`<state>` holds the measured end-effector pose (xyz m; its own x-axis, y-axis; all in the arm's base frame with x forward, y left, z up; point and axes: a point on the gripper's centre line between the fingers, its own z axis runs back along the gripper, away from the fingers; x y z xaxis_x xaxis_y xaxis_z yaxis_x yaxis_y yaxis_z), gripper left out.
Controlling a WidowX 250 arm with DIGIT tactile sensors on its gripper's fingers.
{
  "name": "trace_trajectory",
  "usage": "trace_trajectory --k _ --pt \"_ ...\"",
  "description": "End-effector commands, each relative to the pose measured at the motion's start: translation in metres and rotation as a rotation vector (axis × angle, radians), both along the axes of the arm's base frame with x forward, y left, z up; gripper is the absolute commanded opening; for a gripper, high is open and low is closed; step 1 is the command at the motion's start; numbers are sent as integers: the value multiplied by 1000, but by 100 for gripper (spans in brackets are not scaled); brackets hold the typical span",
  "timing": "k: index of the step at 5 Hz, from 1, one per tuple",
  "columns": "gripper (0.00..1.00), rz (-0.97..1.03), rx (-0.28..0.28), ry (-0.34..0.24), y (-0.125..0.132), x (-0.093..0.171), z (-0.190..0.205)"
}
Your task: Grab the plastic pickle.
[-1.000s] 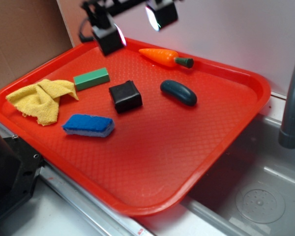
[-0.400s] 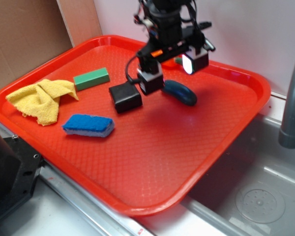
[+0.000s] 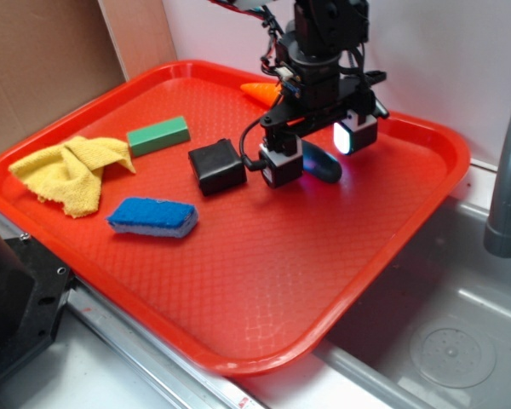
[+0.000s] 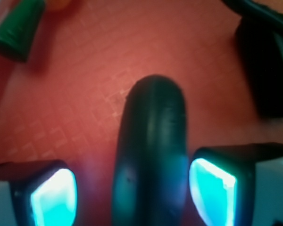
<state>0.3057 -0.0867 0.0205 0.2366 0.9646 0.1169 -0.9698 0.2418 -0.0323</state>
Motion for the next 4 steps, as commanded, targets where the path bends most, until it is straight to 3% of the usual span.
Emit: trace_trajectory --k 1,2,4 --pt "0 11 -34 -64 9 9 17" --pt "0 -139 -91 -40 13 8 41" --pt "0 -607 -216 73 19 -11 101"
